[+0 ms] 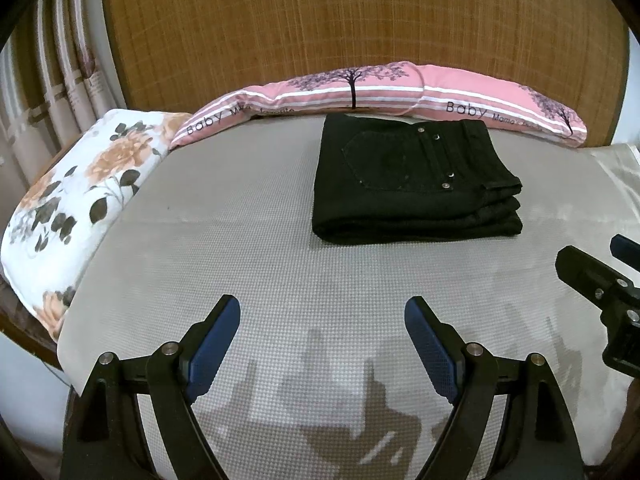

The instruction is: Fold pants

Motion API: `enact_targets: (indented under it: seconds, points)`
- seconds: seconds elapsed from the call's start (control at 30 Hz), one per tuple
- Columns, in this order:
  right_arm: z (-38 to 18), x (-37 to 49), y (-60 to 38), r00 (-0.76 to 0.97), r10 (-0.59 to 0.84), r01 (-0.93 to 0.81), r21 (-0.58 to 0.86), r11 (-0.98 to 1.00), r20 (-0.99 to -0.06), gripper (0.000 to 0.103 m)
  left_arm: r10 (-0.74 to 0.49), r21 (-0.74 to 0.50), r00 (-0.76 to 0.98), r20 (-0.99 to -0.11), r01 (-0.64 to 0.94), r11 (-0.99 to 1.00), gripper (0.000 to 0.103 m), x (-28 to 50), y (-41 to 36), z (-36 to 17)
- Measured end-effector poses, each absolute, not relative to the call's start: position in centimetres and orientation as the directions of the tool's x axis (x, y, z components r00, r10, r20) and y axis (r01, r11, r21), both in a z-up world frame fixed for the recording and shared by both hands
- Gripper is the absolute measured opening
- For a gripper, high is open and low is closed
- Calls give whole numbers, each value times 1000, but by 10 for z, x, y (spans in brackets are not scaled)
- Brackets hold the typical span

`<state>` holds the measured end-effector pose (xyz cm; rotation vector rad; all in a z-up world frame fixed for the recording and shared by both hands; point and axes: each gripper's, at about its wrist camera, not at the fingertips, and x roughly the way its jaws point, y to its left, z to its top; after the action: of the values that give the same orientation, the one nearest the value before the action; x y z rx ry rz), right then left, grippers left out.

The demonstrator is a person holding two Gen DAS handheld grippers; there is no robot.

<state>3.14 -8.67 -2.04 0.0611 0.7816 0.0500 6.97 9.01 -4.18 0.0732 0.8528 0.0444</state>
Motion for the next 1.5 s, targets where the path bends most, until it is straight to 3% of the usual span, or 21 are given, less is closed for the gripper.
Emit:
enact_targets:
  seconds: [1.5]
  points:
    - [-31,29,-83,683,68,-11,83,996,-727,102,99,148,669,-737,16,989,85,72,85,-50]
